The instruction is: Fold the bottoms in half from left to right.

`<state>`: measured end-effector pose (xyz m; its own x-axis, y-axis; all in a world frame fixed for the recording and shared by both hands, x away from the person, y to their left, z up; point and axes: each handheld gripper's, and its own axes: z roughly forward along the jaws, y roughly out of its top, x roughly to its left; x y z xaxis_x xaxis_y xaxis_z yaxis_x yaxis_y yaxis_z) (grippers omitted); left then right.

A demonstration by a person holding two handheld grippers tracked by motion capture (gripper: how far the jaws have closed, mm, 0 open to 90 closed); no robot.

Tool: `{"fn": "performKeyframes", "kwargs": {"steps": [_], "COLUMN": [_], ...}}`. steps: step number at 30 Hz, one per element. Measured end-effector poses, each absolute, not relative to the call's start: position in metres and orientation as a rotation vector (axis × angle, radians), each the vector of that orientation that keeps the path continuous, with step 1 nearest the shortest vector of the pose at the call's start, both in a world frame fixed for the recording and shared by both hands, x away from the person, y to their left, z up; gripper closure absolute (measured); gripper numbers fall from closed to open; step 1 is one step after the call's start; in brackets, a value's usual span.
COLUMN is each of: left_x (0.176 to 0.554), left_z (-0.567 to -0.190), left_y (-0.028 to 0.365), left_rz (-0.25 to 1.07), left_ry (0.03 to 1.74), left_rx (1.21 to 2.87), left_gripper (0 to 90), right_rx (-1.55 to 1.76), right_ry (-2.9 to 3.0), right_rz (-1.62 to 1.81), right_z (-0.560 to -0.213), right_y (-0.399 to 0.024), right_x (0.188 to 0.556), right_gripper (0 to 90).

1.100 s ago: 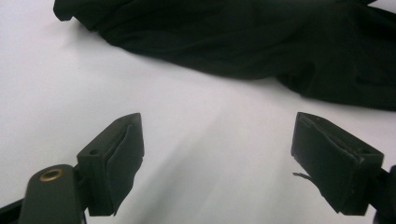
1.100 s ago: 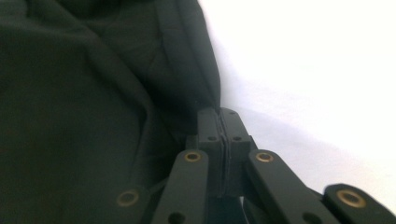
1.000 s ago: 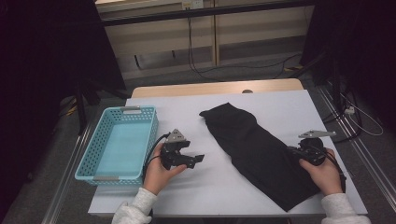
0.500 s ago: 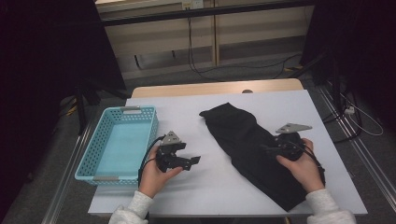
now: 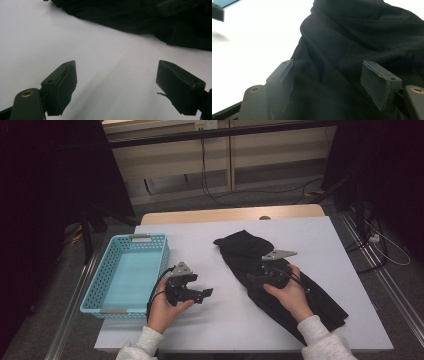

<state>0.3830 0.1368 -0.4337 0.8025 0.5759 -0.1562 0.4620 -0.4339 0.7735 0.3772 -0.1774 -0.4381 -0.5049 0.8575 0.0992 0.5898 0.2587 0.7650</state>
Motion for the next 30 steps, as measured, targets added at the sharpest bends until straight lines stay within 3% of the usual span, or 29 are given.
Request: {"fn": "performKeyframes", "kwargs": {"steps": [17,20,27,30], "left_x": [0.384,0.384,0.383,0.384], "left_z": [-0.438,-0.437,-0.433,-0.434], "left_y": [0.137,0.138,0.139,0.140], "left_rz": [0.153,0.159,0.165,0.166], "left_ry": [0.779,0.776,0.775,0.779], "left_rx": [2.104,2.101,2.089,2.083], "left_gripper": [16.8,16.9,16.9,16.8], "right_rx": [1.253,1.238,1.272,1.271], "right_ry": [2.283,2.269,2.223,2.242], "right_rz": [1.005,0.977,0.982,1.007], "right_z": [-0.461,-0.461,-0.460,-0.458], "right_y": [-0.134,-0.132,-0.145,-0.148], "right_x": [0.399,0.399,0.401,0.401], "right_gripper": [27.4,36.2,74.3,82.0]}}
